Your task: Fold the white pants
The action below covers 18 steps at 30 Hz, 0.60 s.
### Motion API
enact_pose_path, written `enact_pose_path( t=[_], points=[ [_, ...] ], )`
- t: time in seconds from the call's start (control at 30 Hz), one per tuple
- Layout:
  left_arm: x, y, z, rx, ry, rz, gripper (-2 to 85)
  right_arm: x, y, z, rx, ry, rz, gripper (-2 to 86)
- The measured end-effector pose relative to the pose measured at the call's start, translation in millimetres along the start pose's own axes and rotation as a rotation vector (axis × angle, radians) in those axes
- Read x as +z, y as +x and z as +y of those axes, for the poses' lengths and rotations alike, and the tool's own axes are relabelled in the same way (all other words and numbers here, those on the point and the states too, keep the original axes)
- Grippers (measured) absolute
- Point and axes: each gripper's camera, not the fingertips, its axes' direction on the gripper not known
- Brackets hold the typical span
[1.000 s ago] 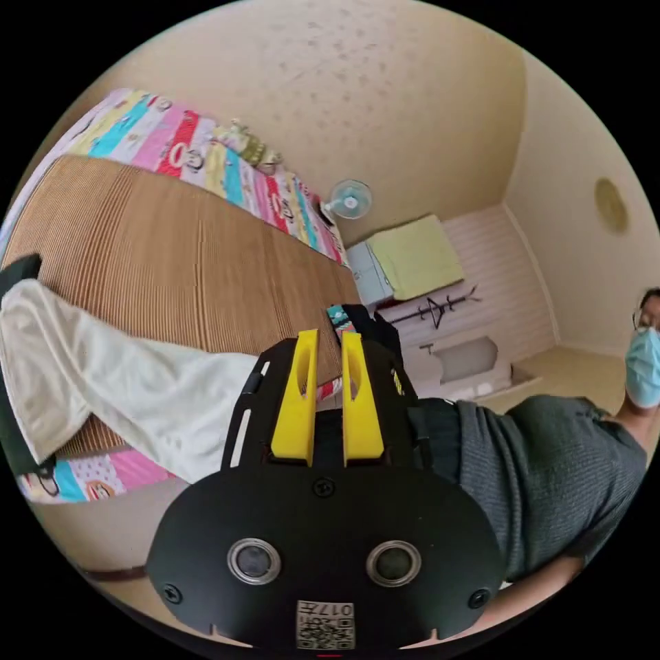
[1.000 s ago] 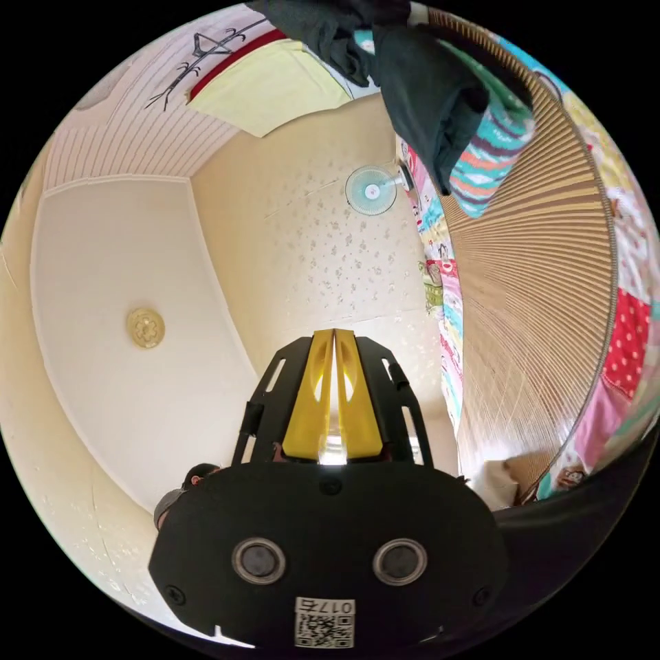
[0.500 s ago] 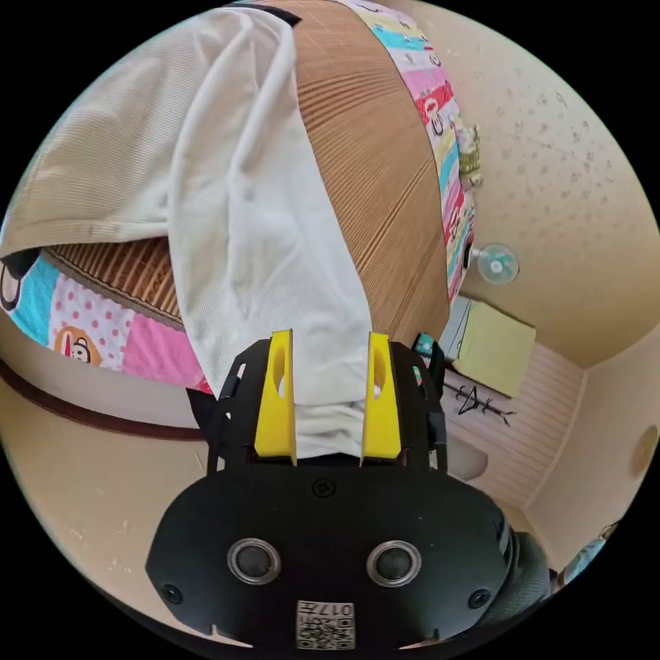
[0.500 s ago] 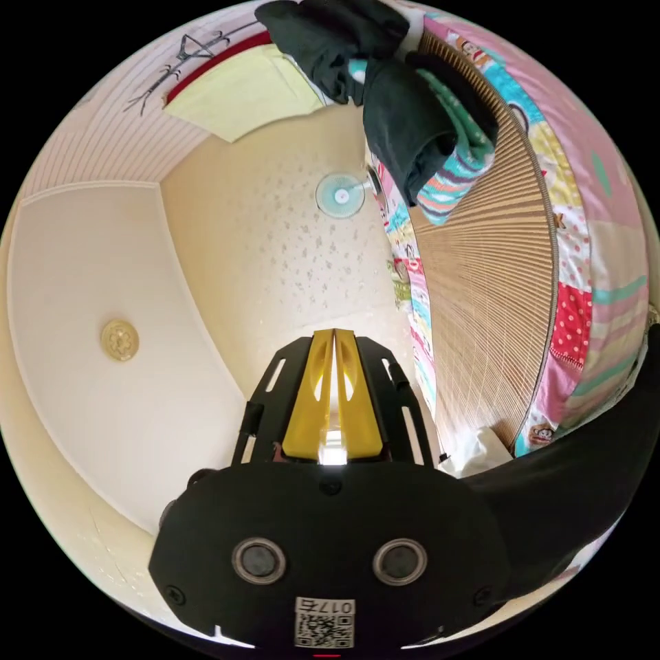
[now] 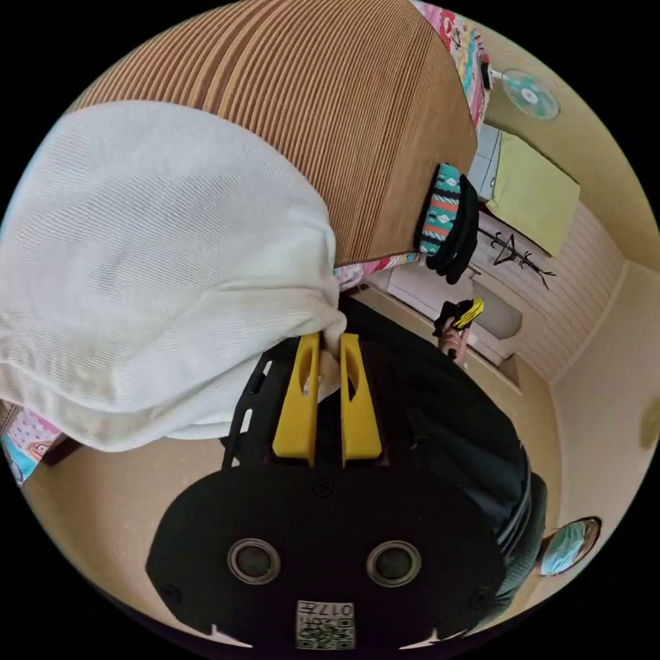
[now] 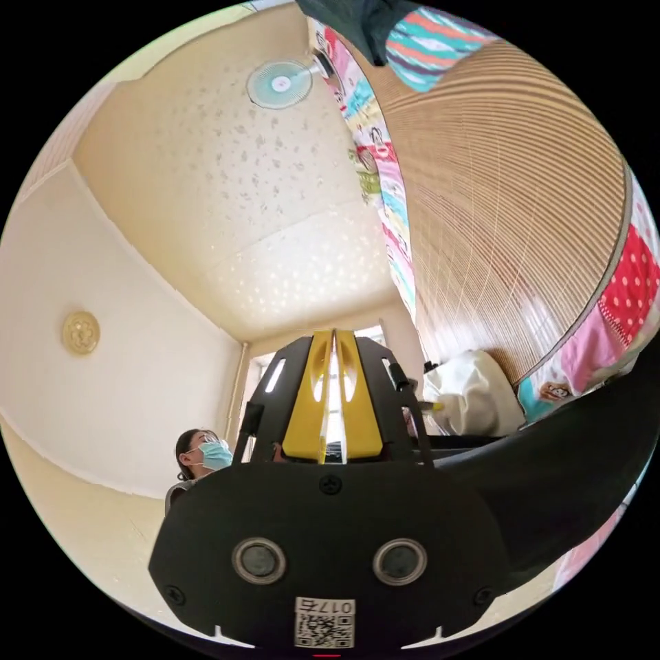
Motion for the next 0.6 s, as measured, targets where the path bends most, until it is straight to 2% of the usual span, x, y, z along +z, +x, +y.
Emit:
enact_pose_path(
  t=[0.03,0.1,0.2,0.27,0.37,0.53,0.6],
  points=[
    [-4.9,14.7,-8.7,0.056,0.023,0.049,4.9,6.8,3.9,-6.2,0.0,-0.033,0.02,1.7],
    [-16.1,56.9,-14.8,0.213,0.051,0.024,4.7,39.6,14.6,-28.3,-0.01,-0.211,0.144,2.6],
    [-40.4,134.7,-13.2,0.417,0.133,-0.078,4.4,82.0,39.3,-46.6,0.026,-0.421,0.311,6.7],
    [-62.4,191.0,-6.4,0.525,0.228,-0.184,4.3,103.1,64.3,-54.3,0.099,-0.506,0.334,11.2],
    [-89.1,241.1,9.0,0.596,0.366,-0.216,4.1,133.0,105.8,-64.2,0.182,-0.586,0.244,17.0],
    [-102.7,304.1,56.7,0.788,0.512,-0.147,4.0,155.1,171.3,-90.6,0.261,-0.518,0.082,27.7],
    [-100.1,322.6,79.5,0.886,0.532,-0.092,4.0,162.5,196.4,-112.2,0.232,-0.438,-0.045,32.4]
  ],
)
